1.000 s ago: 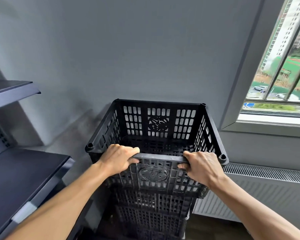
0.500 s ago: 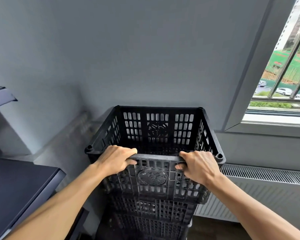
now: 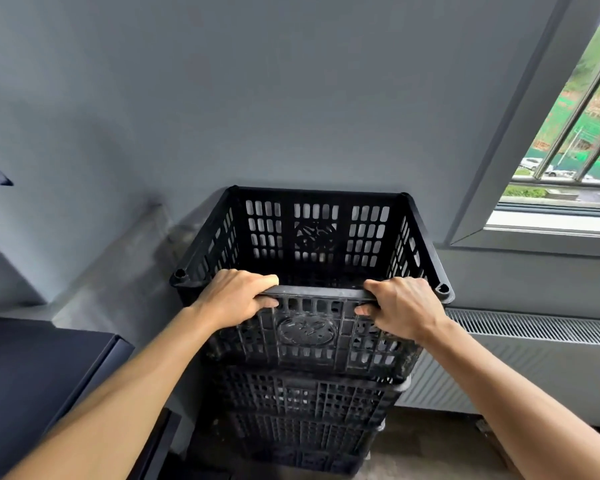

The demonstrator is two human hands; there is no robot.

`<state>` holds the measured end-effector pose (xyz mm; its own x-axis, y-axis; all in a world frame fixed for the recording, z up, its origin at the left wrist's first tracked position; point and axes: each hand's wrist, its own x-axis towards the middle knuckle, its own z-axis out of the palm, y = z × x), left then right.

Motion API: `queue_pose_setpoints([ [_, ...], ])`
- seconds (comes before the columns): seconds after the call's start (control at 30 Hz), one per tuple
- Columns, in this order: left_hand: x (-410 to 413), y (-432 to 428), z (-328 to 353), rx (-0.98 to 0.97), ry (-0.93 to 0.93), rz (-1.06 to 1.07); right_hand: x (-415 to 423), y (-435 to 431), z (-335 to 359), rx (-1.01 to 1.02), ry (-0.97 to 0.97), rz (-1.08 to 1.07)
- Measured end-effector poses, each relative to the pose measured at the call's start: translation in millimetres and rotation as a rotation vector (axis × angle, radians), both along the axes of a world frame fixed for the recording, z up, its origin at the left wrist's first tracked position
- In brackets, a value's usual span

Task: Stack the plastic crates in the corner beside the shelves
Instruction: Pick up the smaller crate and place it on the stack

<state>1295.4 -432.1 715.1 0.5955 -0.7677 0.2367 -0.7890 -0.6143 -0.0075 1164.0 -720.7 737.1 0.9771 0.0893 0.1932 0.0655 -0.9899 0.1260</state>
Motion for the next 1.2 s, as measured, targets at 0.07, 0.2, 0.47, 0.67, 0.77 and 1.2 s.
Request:
queue_pose_setpoints([
  [0.07,-1,2,-4,0.025,0.004,0.013,-1,3,-1,-0.01,-0.008,-0.015],
  [0.2,-4,7,-7,0.067,0.081,0.036,-3,11,-4,-0.014,0.004,-0.019],
  [0.47,-1,0,26,0.094,0.222,0.0,-8,10,5,0.042,0.043,-0.064],
  [0.67,-3,7,22,0.109,0.229,-0.004,-14,17,1,0.002,0.031,-0.074],
  [0.77,-2,11,24,0.115,0.254,-0.02,-15,21,1,0.007,0.037,-0.075],
  [1.2,-7,15,8,0.071,0.131,0.014,-15,23,2,-0.005,0.051,-0.066],
])
